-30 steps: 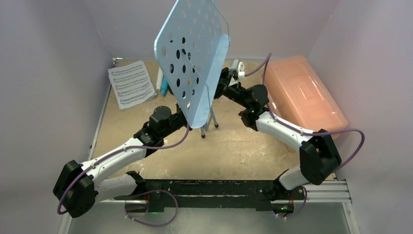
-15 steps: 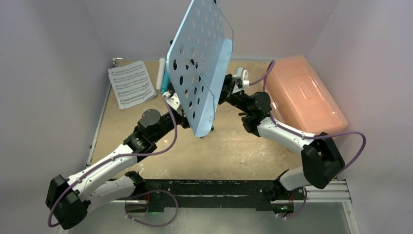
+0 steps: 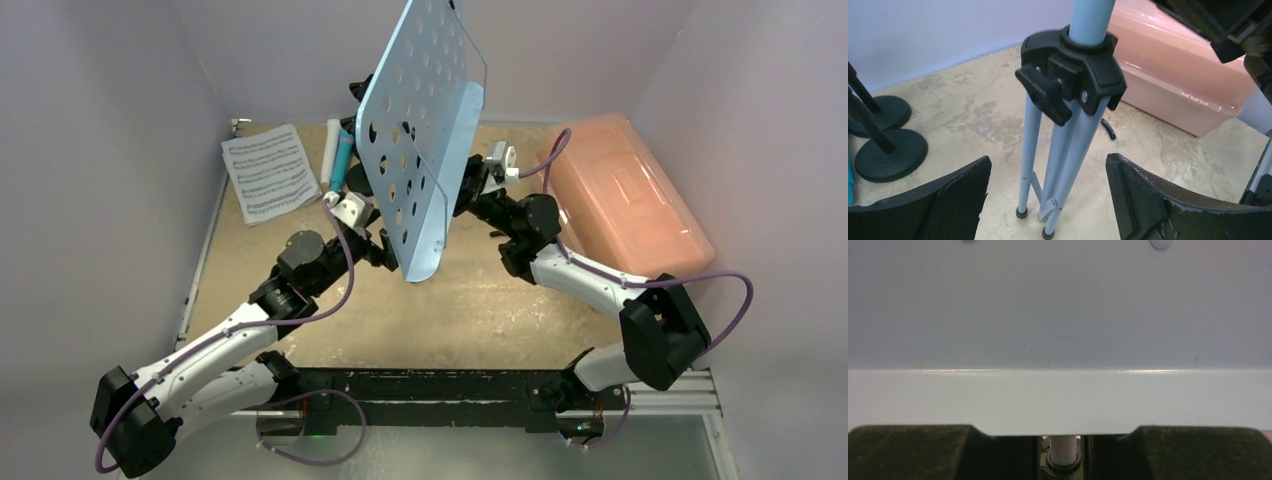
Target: Pack up the instrument practice props
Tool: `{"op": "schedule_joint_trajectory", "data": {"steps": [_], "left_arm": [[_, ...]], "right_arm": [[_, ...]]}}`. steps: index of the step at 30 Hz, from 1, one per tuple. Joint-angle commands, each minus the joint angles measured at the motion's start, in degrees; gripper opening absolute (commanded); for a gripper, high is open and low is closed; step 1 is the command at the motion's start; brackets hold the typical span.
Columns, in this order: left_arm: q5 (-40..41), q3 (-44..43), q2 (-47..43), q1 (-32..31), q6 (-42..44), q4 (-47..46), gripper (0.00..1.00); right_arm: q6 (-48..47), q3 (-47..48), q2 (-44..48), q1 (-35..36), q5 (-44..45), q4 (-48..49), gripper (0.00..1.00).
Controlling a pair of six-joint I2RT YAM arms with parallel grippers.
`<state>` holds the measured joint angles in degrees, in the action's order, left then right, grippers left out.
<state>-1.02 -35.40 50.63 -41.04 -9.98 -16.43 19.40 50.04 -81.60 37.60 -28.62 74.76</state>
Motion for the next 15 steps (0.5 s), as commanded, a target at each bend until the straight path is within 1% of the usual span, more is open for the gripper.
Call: {"op": "schedule_joint_trajectory", "data": {"steps": [1,7,12,15], "left_arm": [[0.05,1.76,0.92,-0.23,-2.4,-5.01,0.84],[0.19,2.35,5.39,-0.24,-3.04,-11.24,0.86],[-4.08,1.37,9.85,-0.25,-3.89,-17.32,0.87],[-4.12,0.35,12.53,-0.29,-4.26,-18.45,0.88]], "right_arm": [[3.16,-0.55,1.45,0.33,0.25,3.97,0.0],[2.82,-1.2,2.41,1.51,1.65,3.43,0.0],[1.89,-2.13,3.81,2.37,3.31,1.82,0.0],[0.8,-2.46,4.98,3.13,4.4,0.37,0.0]]}}
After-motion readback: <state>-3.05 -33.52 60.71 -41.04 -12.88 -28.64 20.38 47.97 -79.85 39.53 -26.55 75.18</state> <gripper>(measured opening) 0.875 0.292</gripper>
